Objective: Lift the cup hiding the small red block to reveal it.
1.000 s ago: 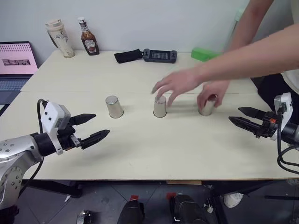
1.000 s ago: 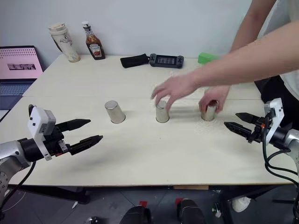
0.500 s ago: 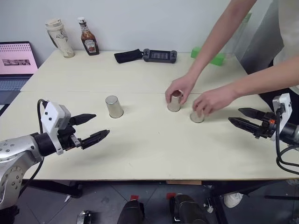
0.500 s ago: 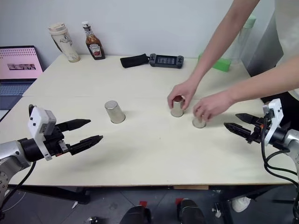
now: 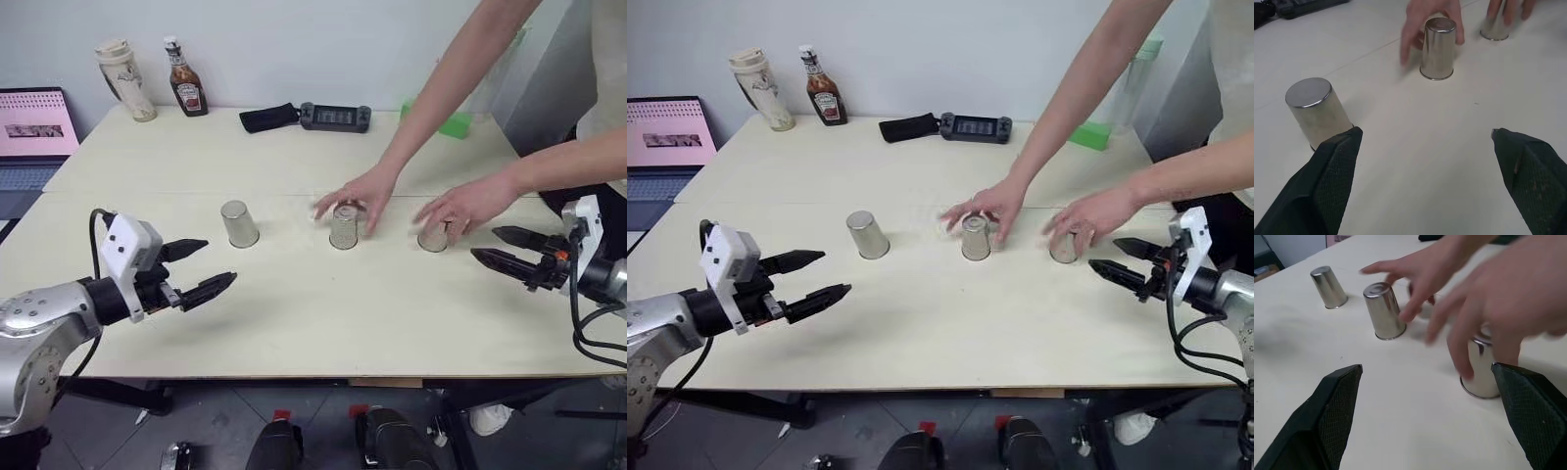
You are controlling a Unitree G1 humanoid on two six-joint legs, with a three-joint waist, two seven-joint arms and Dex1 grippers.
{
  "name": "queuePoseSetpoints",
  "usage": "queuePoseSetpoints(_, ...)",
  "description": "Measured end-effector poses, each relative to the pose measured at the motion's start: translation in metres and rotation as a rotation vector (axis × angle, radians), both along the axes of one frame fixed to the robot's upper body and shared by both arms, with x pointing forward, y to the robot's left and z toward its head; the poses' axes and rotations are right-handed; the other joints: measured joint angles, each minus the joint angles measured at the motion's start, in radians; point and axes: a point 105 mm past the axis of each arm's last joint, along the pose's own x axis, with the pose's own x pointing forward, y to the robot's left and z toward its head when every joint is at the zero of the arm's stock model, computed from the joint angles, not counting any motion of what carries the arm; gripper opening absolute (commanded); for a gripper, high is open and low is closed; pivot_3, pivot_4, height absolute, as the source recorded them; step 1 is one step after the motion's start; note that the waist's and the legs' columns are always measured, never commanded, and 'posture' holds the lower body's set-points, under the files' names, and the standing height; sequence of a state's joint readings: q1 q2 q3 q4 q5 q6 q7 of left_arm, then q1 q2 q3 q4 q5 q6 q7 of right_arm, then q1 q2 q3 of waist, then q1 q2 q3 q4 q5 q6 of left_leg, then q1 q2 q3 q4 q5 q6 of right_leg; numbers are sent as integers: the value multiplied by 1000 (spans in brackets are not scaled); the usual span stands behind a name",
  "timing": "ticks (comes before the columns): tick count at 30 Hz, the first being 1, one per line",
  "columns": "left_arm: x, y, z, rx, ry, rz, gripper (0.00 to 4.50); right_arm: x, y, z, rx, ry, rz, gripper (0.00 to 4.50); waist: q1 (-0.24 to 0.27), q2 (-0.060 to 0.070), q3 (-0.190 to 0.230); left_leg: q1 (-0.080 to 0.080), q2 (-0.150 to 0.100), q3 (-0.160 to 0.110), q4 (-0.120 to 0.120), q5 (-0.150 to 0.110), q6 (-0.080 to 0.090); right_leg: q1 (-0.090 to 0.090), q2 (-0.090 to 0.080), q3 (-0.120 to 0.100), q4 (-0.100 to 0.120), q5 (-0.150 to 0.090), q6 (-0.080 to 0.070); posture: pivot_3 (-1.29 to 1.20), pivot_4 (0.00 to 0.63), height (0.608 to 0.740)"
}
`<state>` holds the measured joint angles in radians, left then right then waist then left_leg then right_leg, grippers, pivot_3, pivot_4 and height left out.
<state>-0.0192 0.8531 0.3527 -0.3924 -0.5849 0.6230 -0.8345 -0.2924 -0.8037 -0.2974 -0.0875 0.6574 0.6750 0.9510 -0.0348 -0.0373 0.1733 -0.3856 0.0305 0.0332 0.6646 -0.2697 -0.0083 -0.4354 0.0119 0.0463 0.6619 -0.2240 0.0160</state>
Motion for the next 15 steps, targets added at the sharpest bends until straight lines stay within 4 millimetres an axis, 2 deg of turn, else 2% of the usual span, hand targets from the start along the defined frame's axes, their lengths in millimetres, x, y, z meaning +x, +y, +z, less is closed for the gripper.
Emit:
queuePoseSetpoints(6,28,-31,-9,-37,-75,66,4500,10,44,7,-24,-65,68,4473,6,0,0,-1,-1,-2,1,0,0,1,0,-1,0,0,0,0,150,740)
queuePoseSetpoints(11,38,-62,-22,-73,-77,68,4500,17,64,3,-55,-78,73,4473,6,0,0,-6,-2,-2,1,0,0,-2,-1,-1,-1,1,1,0,150,740)
queuePoseSetpoints(15,64,-97,-25,-103,-102,106,4500,25,86,19,-50,-133,106,4473,8,-1,-1,-6,-2,-4,3,0,0,-1,-1,-1,0,1,1,0,150,740)
